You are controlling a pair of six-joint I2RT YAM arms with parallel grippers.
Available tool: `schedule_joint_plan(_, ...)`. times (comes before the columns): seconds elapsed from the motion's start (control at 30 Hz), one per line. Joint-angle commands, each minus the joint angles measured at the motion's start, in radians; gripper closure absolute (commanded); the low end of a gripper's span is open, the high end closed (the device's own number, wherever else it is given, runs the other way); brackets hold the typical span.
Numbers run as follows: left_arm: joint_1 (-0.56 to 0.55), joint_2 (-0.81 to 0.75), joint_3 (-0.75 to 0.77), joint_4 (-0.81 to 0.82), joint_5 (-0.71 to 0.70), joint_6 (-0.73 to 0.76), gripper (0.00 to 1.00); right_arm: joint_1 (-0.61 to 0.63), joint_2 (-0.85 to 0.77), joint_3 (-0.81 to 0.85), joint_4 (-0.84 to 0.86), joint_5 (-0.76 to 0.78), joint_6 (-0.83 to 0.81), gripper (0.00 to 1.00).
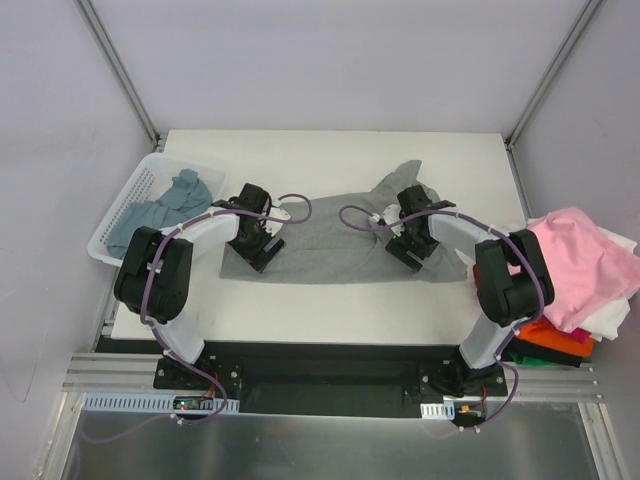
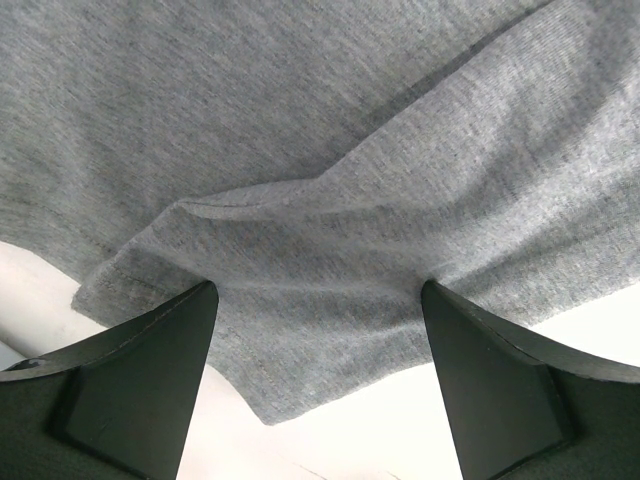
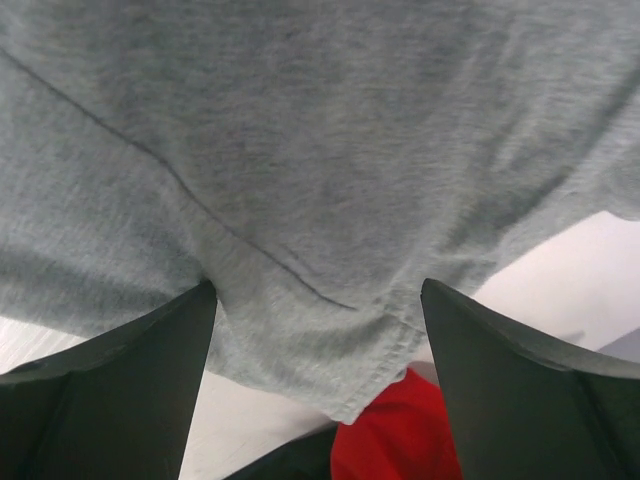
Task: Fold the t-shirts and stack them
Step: Fold the flattened tshirt in 1/3 of the way
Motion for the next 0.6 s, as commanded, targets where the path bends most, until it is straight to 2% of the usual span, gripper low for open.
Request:
schedule_joint_plan(0.0,-0.008,0.052,0.003,-0.027,-0.007,-0.012,0.16,-0.005,0.034,0.009,0.058,0.043,-0.038,0.12)
schedule_joint_plan(0.33,-0.008,0.051,-0.028,-0.027,-0.027,-0.009,0.16,0.002,-0.03,-0.07,0.02,0.014,-0.048,0.11)
schedule_joint_plan(0.57,-0.011,0.025,-0.051,-0.03,-0.033,-0.012,0.16,0.044,-0.11,-0.121,-0.086,0.005,-0.039,0.09)
